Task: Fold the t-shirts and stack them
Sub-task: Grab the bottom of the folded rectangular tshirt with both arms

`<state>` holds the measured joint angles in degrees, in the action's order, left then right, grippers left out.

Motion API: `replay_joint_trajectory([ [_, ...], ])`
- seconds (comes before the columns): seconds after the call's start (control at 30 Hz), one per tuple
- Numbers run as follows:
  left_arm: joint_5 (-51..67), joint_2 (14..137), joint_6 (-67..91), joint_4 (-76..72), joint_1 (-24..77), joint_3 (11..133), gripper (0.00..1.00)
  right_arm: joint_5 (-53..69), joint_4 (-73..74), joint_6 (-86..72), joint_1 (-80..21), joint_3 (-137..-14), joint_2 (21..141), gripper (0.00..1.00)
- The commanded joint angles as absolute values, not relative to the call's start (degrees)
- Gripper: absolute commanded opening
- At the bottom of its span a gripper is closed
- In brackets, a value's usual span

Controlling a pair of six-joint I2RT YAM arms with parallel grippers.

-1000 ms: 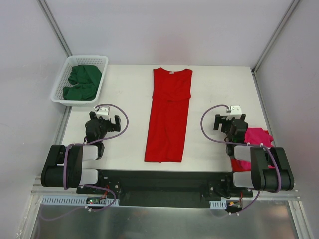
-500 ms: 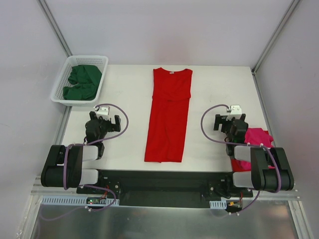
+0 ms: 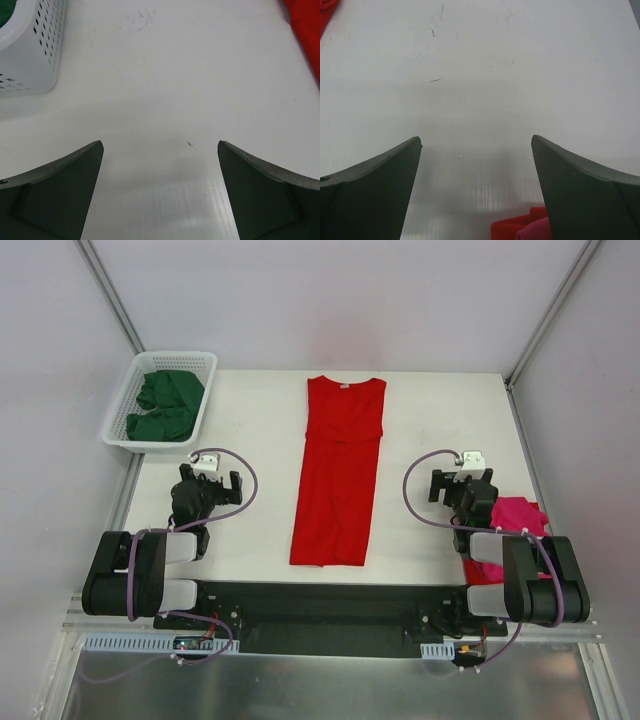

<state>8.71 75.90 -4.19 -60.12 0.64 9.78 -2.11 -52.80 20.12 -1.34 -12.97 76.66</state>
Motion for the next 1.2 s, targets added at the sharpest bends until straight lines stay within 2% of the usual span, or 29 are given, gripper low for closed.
replay_joint_trajectory([
  [0.0,8.70,76.11,-3.52,-61.96,0.35,10.90,0.99,-1.32,-54.14,18.98,-0.97,-14.68,76.29,0.96],
  [0.13,8.44,76.03,-3.25,-61.79,0.35,10.99,0.99,-1.23,-53.88,18.90,-0.97,-14.94,76.46,0.96],
  [0.2,4.14,76.46,-1.42,-58.56,0.35,12.64,0.99,-0.97,-53.70,18.90,-0.79,-14.85,76.29,0.96],
  [0.63,2.46,76.46,-1.93,-60.56,0.44,11.87,0.99,-1.14,-53.61,18.90,-0.79,-15.03,76.55,0.96],
  [0.77,2.20,76.20,-2.11,-60.03,0.35,11.95,0.99,-6.30,-54.13,18.63,-2.27,-14.85,75.16,0.96],
  [0.8,0.98,74.81,-2.63,-55.77,1.74,14.91,0.99,-7.89,-52.49,19.68,-3.24,-15.55,73.49,0.96],
  [0.83,-2.25,71.23,-3.16,-50.24,2.80,18.33,0.99,-10.00,-48.21,21.34,-4.82,-17.38,70.61,0.96],
  [0.87,-2.46,69.89,-3.77,-34.87,3.42,22.46,0.99,-11.24,-36.33,24.14,-8.49,-19.84,68.14,0.96],
  [0.93,-1.06,65.77,-5.18,-27.64,4.21,30.56,0.99,-13.79,-30.79,24.79,-13.07,-26.52,62.68,0.96],
  [1.0,-0.45,62.16,-5.28,-18.32,5.01,36.52,0.99,-12.49,-17.19,16.76,-13.80,-37.28,59.69,0.96],
  [1.03,0.95,58.40,-4.40,-15.67,5.53,38.48,0.99,-8.91,-3.57,15.57,-14.23,-43.01,59.85,0.96],
  [1.07,5.32,56.79,-2.22,-13.47,5.80,40.41,0.99,-6.27,3.18,16.17,-15.11,-47.85,60.72,0.96],
  [1.1,8.49,55.21,-2.20,-4.40,5.80,45.91,1.00,-4.85,9.26,21.13,-16.86,-57.47,62.65,0.96],
  [1.13,11.40,53.46,-1.85,-1.52,6.06,48.49,0.99,-8.31,19.58,23.36,-21.66,-61.31,63.71,0.96],
  [1.17,13.69,53.00,-1.41,1.81,6.41,50.86,0.99,-11.13,23.95,24.51,-24.06,-64.57,64.24,0.96],
])
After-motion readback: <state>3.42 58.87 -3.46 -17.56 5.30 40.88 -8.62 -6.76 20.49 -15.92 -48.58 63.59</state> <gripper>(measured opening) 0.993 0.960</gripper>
